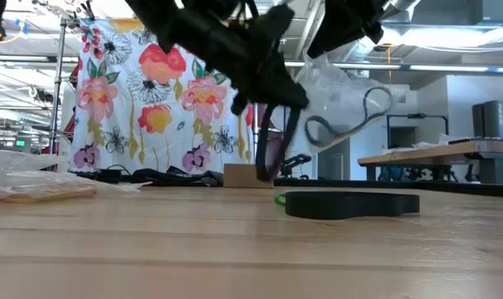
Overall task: Sort rubber bands
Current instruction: Put the black rubber band into the transparent zip bag
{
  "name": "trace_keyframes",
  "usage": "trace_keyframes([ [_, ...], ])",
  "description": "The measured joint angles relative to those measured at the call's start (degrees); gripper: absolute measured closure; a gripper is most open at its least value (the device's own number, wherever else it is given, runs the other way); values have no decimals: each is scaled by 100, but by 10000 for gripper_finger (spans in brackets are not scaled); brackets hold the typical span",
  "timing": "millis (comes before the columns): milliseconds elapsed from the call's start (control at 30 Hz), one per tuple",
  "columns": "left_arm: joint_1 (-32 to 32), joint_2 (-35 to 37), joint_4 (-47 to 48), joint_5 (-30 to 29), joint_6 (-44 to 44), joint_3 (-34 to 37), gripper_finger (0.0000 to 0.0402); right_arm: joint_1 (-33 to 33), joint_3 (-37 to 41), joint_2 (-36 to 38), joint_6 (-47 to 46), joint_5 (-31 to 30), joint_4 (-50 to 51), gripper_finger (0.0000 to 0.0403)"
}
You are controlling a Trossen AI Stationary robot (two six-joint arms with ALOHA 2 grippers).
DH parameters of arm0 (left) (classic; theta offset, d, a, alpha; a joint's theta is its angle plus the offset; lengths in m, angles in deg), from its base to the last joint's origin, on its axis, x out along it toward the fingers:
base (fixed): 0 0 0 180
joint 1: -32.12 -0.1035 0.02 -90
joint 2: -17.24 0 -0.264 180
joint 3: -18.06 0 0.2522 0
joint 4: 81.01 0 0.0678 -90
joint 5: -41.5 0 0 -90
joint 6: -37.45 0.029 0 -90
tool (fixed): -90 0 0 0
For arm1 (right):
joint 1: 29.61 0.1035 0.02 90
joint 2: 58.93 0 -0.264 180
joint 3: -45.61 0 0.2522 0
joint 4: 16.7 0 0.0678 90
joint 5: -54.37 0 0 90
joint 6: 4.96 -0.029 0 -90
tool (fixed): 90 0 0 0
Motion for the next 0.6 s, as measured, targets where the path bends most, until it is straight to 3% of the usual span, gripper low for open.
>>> trace_keyframes([
  [267, 0, -624, -185, 177, -130, 22, 402, 85, -9, 15, -92, -56, -27, 403],
  [467, 30, -518, -228, 163, -127, 11, 402, 111, -3, 0, -259, 72, 237, 403],
  [600, 207, -338, -143, -173, 32, 18, 402, 129, -4, 3, -528, 90, 637, 403],
])
